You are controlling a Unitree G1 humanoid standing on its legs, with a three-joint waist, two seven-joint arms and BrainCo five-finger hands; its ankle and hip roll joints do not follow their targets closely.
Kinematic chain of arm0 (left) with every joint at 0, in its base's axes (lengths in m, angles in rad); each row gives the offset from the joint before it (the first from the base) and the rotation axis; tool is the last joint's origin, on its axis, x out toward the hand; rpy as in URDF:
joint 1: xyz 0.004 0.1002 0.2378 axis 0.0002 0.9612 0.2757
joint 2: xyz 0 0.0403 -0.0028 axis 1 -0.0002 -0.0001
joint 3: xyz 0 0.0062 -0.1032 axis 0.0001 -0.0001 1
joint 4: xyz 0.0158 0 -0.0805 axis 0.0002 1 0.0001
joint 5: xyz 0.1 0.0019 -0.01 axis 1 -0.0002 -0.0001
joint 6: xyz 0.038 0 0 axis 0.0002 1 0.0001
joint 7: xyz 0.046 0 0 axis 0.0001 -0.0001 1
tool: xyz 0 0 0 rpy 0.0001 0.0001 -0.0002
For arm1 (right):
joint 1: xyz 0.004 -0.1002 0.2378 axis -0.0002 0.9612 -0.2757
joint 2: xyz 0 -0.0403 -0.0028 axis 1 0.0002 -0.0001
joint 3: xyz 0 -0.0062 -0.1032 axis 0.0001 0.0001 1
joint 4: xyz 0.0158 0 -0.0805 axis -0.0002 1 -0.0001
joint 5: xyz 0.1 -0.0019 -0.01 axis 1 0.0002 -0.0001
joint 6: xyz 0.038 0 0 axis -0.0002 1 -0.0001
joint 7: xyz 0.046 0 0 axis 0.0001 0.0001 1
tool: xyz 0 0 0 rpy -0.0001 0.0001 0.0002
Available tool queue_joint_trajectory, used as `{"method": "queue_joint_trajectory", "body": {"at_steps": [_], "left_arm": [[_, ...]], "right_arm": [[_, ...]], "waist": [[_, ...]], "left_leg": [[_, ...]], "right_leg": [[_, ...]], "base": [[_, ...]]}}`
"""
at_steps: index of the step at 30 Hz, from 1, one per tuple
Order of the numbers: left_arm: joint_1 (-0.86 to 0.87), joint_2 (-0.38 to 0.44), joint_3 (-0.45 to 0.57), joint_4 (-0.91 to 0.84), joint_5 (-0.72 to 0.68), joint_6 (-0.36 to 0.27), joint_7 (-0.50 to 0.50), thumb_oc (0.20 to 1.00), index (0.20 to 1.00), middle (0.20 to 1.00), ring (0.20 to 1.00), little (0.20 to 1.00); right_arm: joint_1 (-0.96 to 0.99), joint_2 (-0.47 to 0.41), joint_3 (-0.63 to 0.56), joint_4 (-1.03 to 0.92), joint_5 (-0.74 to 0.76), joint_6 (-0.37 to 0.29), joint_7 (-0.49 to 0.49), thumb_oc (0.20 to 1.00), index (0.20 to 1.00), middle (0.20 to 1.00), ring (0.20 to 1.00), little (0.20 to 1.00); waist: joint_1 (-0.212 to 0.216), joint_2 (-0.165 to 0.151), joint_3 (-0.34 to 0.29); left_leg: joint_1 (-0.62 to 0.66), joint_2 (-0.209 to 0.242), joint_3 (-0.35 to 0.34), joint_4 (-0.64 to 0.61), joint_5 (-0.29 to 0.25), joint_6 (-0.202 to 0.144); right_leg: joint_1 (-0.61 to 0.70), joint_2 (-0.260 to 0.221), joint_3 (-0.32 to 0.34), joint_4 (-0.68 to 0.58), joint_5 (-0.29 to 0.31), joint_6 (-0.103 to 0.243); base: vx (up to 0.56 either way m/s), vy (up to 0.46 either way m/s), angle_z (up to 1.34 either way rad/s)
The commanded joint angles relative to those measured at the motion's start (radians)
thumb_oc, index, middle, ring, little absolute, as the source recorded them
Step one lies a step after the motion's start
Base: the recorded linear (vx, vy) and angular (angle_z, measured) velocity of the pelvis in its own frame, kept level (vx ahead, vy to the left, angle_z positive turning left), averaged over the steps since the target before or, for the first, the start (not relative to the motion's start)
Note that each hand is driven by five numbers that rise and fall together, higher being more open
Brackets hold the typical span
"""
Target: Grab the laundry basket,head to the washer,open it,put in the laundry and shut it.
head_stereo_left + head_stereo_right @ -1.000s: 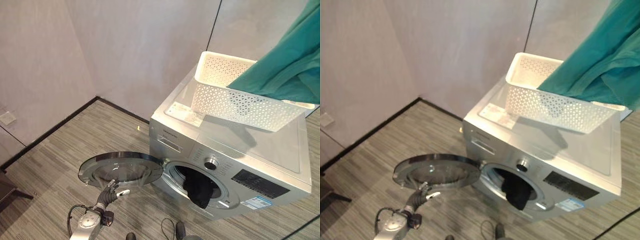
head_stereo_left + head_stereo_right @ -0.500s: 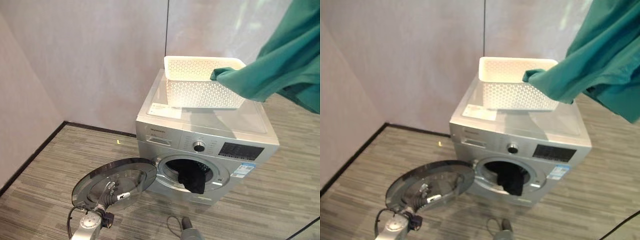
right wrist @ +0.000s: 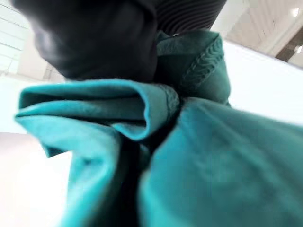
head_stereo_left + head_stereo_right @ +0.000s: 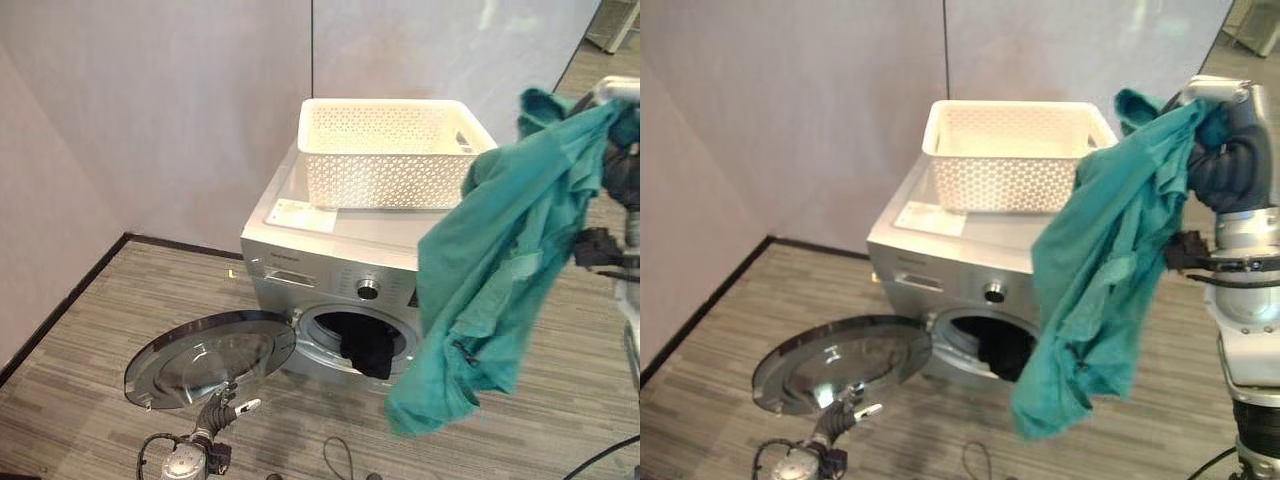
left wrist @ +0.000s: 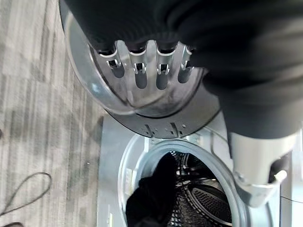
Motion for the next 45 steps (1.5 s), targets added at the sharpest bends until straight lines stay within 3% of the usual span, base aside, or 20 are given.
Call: {"method": "queue_joint_trajectory", "body": {"at_steps": [1, 3, 6, 11, 19, 24, 26, 27, 32, 35, 37, 45], "left_arm": [[-0.093, 0.072, -0.054, -0.088, 0.090, -0.055, 0.036, 1.000, 1.000, 1.000, 1.000, 1.000], [-0.106, 0.078, -0.071, -0.110, 0.111, -0.055, 0.040, 1.000, 1.000, 1.000, 1.000, 1.000], [-0.209, 0.121, -0.179, -0.244, 0.181, -0.055, 0.019, 1.000, 1.000, 1.000, 1.000, 1.000], [-0.337, 0.122, -0.263, -0.336, 0.238, -0.037, 0.021, 1.000, 1.000, 1.000, 1.000, 1.000], [-0.562, 0.008, -0.361, -0.312, 0.178, 0.042, 0.033, 1.000, 1.000, 1.000, 1.000, 1.000], [-0.662, -0.030, -0.420, -0.246, 0.142, 0.051, 0.032, 1.000, 1.000, 1.000, 1.000, 1.000], [-0.693, -0.017, -0.464, -0.254, 0.129, 0.051, -0.010, 1.000, 1.000, 1.000, 1.000, 1.000], [-0.716, 0.033, -0.526, -0.318, 0.128, 0.062, -0.117, 1.000, 1.000, 1.000, 1.000, 1.000], [-0.746, 0.138, -0.568, -0.405, 0.195, 0.057, -0.215, 1.000, 1.000, 1.000, 1.000, 1.000], [-0.739, 0.257, -0.610, -0.445, 0.269, 0.036, -0.302, 1.000, 1.000, 1.000, 1.000, 1.000], [-0.701, 0.314, -0.595, -0.464, 0.271, 0.016, -0.304, 1.000, 1.000, 1.000, 1.000, 1.000], [-0.547, 0.261, -0.500, -0.468, 0.259, -0.014, -0.232, 1.000, 1.000, 1.000, 1.000, 1.000]], "right_arm": [[-0.031, 0.040, -0.016, -0.064, 0.068, -0.061, 0.067, 0.200, 0.200, 0.200, 0.200, 0.200], [-0.033, 0.052, 0.011, -0.071, 0.084, -0.063, 0.079, 0.200, 0.200, 0.200, 0.200, 0.200], [-0.055, 0.088, 0.153, -0.063, 0.150, -0.053, 0.142, 0.200, 0.200, 0.200, 0.200, 0.200], [-0.106, 0.115, 0.251, -0.032, 0.157, -0.033, 0.153, 0.200, 0.200, 0.200, 0.200, 0.200], [-0.246, 0.188, 0.347, 0.080, 0.108, 0.033, 0.091, 0.200, 0.200, 0.200, 0.200, 0.200], [-0.303, 0.211, 0.371, 0.119, 0.102, 0.041, 0.059, 0.200, 0.200, 0.200, 0.200, 0.200], [-0.334, 0.208, 0.379, 0.148, 0.111, 0.042, 0.053, 0.200, 0.200, 0.200, 0.200, 0.200], [-0.342, 0.198, 0.371, 0.174, 0.125, 0.048, 0.054, 0.200, 0.200, 0.200, 0.200, 0.200], [-0.311, 0.186, 0.346, 0.166, 0.133, 0.051, 0.081, 0.200, 0.200, 0.200, 0.200, 0.200], [-0.299, 0.192, 0.335, 0.164, 0.143, 0.041, 0.108, 0.200, 0.200, 0.200, 0.200, 0.200], [-0.283, 0.208, 0.329, 0.154, 0.155, 0.030, 0.121, 0.200, 0.200, 0.200, 0.200, 0.200], [-0.258, 0.234, 0.285, 0.140, 0.137, 0.014, 0.094, 0.200, 0.200, 0.200, 0.200, 0.200]], "waist": [[0.030, -0.053, -0.023], [0.025, -0.052, -0.023], [0.017, -0.042, -0.024], [0.013, -0.032, -0.024], [0.025, -0.011, -0.020], [0.022, 0.002, -0.017], [0.019, 0.012, -0.014], [0.024, 0.027, -0.013], [0.032, 0.039, -0.017], [0.039, 0.052, -0.022], [0.043, 0.057, -0.027], [0.047, 0.050, -0.033]], "left_leg": [[0.021, -0.013, -0.121, 0.095, -0.210, 0.057], [0.024, -0.008, -0.128, 0.089, -0.202, 0.052], [0.034, 0.006, -0.135, 0.082, -0.191, 0.039], [0.038, 0.017, -0.149, 0.077, -0.178, 0.027], [0.032, 0.024, -0.194, 0.064, -0.146, 0.012], [0.028, 0.022, -0.214, 0.060, -0.137, 0.006], [0.026, 0.020, -0.221, 0.060, -0.133, 0.004], [0.023, 0.017, -0.227, 0.059, -0.129, 0.000], [0.019, 0.009, -0.248, 0.050, -0.120, -0.006], [0.027, -0.002, -0.257, 0.033, -0.116, -0.005], [0.037, -0.005, -0.249, 0.018, -0.113, -0.004], [0.039, -0.007, -0.254, -0.002, -0.106, -0.004]], "right_leg": [[-0.065, -0.066, -0.065, 0.058, -0.013, 0.035], [-0.055, -0.062, -0.073, 0.055, -0.016, 0.031], [-0.041, -0.047, -0.077, 0.058, -0.034, 0.018], [-0.026, -0.032, -0.082, 0.058, -0.051, 0.003], [-0.001, -0.015, -0.116, 0.052, -0.071, -0.018], [0.009, -0.013, -0.136, 0.051, -0.076, -0.025], [0.013, -0.015, -0.147, 0.051, -0.077, -0.026], [0.017, -0.018, -0.164, 0.055, -0.081, -0.026], [0.030, -0.024, -0.204, 0.054, -0.085, -0.026], [0.038, -0.031, -0.222, 0.050, -0.083, -0.020], [0.041, -0.036, -0.223, 0.046, -0.080, -0.018], [0.045, -0.036, -0.242, 0.034, -0.076, -0.022]], "base": [[0.00, -0.144, 0.21], [0.00, -0.122, 0.41], [-0.01, -0.102, 0.22], [-0.02, -0.078, 0.05], [-0.03, -0.067, 0.17], [-0.03, -0.027, 0.14], [-0.03, 0.002, 0.24], [-0.02, 0.012, 0.21], [0.00, 0.006, 0.30], [0.01, 0.023, 0.30], [0.02, 0.030, 0.11], [0.01, -0.004, 0.06]]}}
